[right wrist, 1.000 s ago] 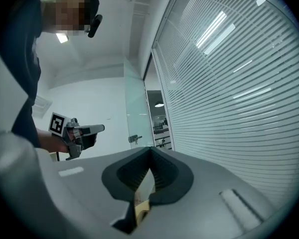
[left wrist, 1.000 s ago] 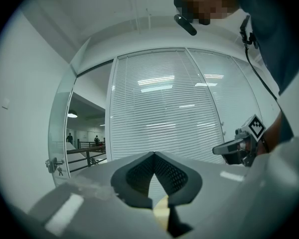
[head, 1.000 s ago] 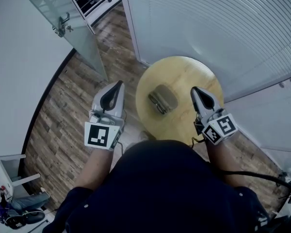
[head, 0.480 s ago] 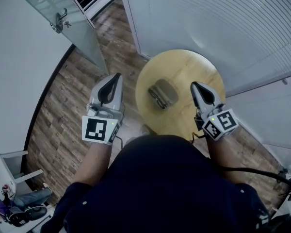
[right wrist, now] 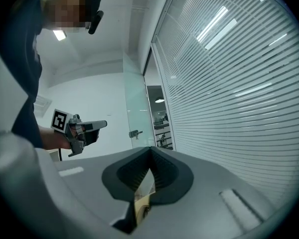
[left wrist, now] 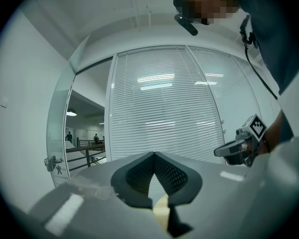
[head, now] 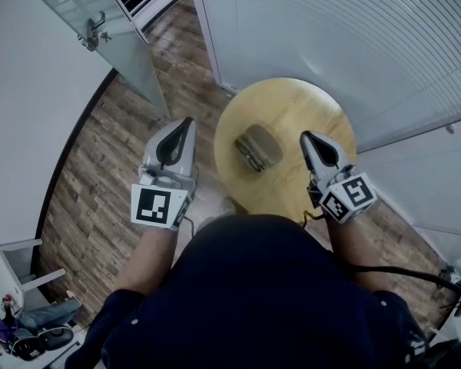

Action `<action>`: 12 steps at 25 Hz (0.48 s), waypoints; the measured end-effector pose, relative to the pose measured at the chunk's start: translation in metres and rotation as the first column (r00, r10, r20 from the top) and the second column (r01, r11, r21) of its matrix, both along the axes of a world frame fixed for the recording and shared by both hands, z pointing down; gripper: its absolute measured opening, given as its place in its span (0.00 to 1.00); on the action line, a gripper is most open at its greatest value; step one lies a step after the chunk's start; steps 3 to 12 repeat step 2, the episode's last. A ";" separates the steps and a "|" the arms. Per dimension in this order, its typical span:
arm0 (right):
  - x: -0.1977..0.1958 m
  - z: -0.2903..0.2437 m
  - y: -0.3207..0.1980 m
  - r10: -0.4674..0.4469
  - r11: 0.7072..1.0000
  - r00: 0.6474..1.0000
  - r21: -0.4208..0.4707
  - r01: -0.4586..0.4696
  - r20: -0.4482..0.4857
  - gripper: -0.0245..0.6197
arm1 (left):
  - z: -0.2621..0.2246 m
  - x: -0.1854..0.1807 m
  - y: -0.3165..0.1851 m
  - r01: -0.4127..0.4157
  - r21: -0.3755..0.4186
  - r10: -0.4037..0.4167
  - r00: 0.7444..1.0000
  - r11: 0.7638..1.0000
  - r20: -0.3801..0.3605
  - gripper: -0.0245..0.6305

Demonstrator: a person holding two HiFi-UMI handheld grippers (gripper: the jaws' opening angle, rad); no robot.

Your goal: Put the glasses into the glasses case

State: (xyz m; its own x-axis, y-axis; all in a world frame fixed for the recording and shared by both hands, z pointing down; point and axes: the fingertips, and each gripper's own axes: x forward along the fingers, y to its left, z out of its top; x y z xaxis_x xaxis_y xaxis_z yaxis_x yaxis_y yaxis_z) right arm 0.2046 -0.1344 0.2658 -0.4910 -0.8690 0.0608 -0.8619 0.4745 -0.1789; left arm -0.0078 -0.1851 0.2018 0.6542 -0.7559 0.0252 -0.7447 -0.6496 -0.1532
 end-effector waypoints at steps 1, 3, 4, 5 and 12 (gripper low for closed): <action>-0.001 0.000 0.000 -0.001 1.000 1.000 0.000 0.001 -0.002 0.05 | 0.000 -0.001 0.000 0.001 0.001 -0.001 1.000 1.000 0.003 0.04; -0.002 -0.001 0.000 -0.001 1.000 1.000 0.000 0.001 -0.005 0.05 | -0.001 -0.002 0.000 0.003 0.002 -0.003 1.000 1.000 0.007 0.04; -0.002 -0.001 0.000 -0.001 1.000 1.000 0.000 0.001 -0.005 0.05 | -0.001 -0.002 0.000 0.003 0.002 -0.003 1.000 1.000 0.007 0.04; -0.002 -0.001 0.000 -0.001 1.000 1.000 0.000 0.001 -0.005 0.05 | -0.001 -0.002 0.000 0.003 0.002 -0.003 1.000 1.000 0.007 0.04; -0.002 -0.001 0.000 -0.001 1.000 1.000 0.000 0.001 -0.005 0.05 | -0.001 -0.002 0.000 0.003 0.002 -0.003 1.000 1.000 0.007 0.04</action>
